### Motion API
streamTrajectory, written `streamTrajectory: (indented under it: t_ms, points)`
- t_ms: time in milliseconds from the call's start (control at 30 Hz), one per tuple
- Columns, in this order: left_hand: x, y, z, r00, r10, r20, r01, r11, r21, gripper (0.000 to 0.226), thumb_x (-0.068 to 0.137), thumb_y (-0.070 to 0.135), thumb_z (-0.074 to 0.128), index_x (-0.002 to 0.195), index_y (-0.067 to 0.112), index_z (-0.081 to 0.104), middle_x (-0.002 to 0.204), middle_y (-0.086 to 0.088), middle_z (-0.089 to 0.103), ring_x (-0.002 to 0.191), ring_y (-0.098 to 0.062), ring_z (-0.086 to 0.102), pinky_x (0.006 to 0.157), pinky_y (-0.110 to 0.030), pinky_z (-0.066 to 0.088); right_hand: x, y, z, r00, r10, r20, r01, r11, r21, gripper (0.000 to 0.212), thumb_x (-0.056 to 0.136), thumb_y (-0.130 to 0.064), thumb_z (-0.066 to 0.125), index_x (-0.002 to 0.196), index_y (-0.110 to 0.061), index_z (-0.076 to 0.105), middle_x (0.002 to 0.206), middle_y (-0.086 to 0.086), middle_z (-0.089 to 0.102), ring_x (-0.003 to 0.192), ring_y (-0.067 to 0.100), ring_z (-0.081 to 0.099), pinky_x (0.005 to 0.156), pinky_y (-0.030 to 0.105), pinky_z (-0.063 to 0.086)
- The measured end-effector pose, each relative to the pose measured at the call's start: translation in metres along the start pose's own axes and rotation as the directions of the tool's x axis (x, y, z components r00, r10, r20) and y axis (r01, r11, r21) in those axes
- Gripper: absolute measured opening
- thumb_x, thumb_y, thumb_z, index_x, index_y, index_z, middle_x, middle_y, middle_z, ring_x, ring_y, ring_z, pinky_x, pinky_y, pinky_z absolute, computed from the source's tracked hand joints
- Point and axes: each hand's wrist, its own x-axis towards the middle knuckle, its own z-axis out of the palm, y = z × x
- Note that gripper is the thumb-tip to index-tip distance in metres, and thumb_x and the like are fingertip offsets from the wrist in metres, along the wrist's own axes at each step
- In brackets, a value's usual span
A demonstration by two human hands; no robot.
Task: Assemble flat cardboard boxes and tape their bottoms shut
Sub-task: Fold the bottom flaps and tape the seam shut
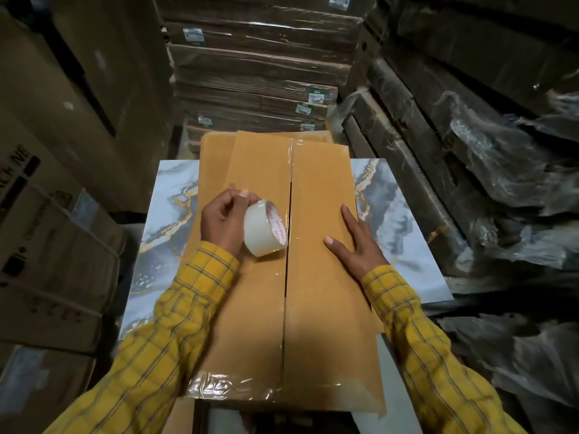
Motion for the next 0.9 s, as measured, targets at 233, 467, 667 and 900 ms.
streamTrajectory:
  t_ms: [233,467,667,900]
  points:
    - [0.014,0.010,0.037,0.999,-0.003,0.045,0.006,0.999,-0.051,0.022,0.095,0.018,0.066,0.082,0.001,0.073,0.085,-0.006,0.076,0.076,-0.012,0.069,0.075,-0.034,0.058,0.003,-0.003,-0.004,1.000,0.015,0.013,-0.014,1.000,-0.012,0.083,0.091,-0.050,0.068,0.157,-0.046,0.018,0.161,0.000,0.023,0.148,0.021,0.029,0.117,0.032,0.026]
    - [0.039,0.014,0.065,0.986,-0.163,-0.023,0.159,0.979,-0.127,0.020,0.089,0.017,0.073,0.091,-0.003,0.074,0.087,-0.005,0.076,0.065,-0.002,0.068,0.067,-0.027,0.060,0.025,-0.032,-0.006,0.955,-0.239,-0.177,0.223,0.969,-0.106,0.057,0.079,-0.043,0.072,0.132,-0.027,0.062,0.154,0.003,0.037,0.147,0.023,0.023,0.119,0.036,0.021]
    - [0.056,0.013,0.089,0.983,-0.178,-0.047,0.163,0.962,-0.219,0.016,0.089,0.014,0.073,0.084,-0.001,0.074,0.086,-0.011,0.077,0.073,-0.015,0.070,0.070,-0.030,0.060,0.060,-0.071,0.010,0.933,-0.360,0.000,0.358,0.926,0.117,0.036,0.082,-0.033,0.079,0.112,-0.014,0.074,0.120,-0.004,0.066,0.121,0.016,0.054,0.107,0.032,0.042]
    - [0.107,0.002,0.082,0.991,-0.116,0.072,0.120,0.991,-0.065,0.021,0.085,0.020,0.076,0.086,-0.001,0.076,0.088,-0.010,0.077,0.079,-0.016,0.069,0.078,-0.027,0.056,0.096,-0.069,0.008,0.947,-0.317,0.045,0.288,0.905,0.312,0.031,0.090,-0.030,0.069,0.114,-0.012,0.070,0.106,0.005,0.072,0.098,0.017,0.066,0.089,0.041,0.057]
